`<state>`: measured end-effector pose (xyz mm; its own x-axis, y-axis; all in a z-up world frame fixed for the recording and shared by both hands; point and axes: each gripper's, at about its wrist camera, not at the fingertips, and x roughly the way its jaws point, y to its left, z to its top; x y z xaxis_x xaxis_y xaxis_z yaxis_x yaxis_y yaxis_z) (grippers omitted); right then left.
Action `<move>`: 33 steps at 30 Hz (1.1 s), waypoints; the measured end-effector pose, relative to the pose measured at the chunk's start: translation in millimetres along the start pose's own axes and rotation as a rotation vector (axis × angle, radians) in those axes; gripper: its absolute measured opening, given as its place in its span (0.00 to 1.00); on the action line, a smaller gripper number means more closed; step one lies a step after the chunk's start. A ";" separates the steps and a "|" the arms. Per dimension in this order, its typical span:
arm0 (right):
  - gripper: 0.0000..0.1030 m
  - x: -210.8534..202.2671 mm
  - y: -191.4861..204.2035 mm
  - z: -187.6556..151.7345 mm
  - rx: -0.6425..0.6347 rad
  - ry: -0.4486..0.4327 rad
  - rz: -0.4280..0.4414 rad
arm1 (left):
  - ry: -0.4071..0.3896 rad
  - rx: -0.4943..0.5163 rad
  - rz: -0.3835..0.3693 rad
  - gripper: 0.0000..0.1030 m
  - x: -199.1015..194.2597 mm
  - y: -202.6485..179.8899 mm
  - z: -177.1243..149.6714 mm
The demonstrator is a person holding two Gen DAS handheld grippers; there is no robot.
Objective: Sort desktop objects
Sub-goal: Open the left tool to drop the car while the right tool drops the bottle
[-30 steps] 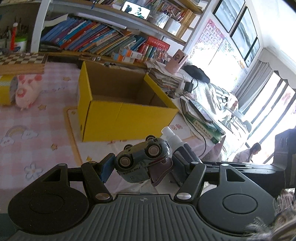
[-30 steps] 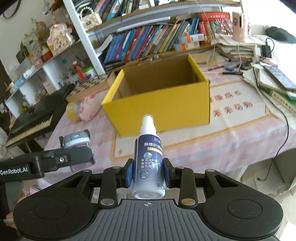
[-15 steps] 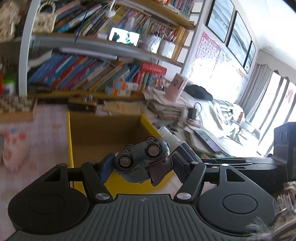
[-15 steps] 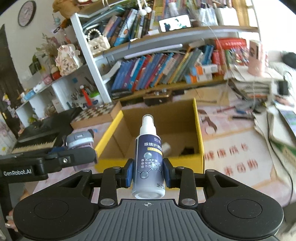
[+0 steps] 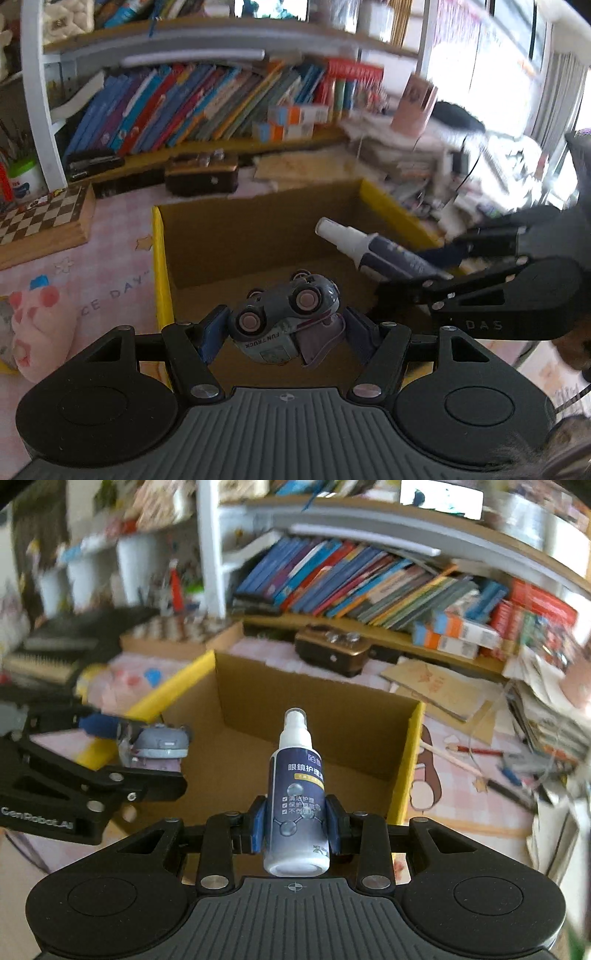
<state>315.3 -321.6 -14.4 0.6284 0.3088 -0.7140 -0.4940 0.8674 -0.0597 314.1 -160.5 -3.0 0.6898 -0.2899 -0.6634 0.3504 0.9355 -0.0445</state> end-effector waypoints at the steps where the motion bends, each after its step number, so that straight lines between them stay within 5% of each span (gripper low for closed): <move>1: 0.32 6.2 0.1 1.8 -0.025 0.016 0.001 | 0.017 0.016 0.008 0.62 7.1 -0.9 1.6; 10: 0.32 51.9 11.7 22.6 -0.263 0.144 0.008 | 0.132 0.118 0.056 0.62 40.1 -12.7 8.8; 19: 0.32 81.5 10.5 35.2 -0.283 0.225 0.072 | 0.128 0.123 0.080 0.63 40.9 -16.3 8.3; 24: 0.37 74.3 1.4 43.7 -0.215 0.177 0.104 | 0.110 0.120 0.087 0.65 37.8 -15.6 6.4; 27: 0.40 62.7 -9.5 48.9 -0.140 0.134 0.129 | 0.058 0.096 0.089 0.84 26.7 -13.0 8.4; 33: 0.42 28.1 -29.7 53.8 0.004 0.024 0.119 | -0.044 0.055 0.102 0.85 -1.0 -7.0 16.0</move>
<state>380.0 -317.8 4.8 0.5505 0.4003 -0.7326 -0.5621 0.8266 0.0293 321.1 -170.0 9.9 0.7507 -0.2037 -0.6285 0.3106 0.9484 0.0635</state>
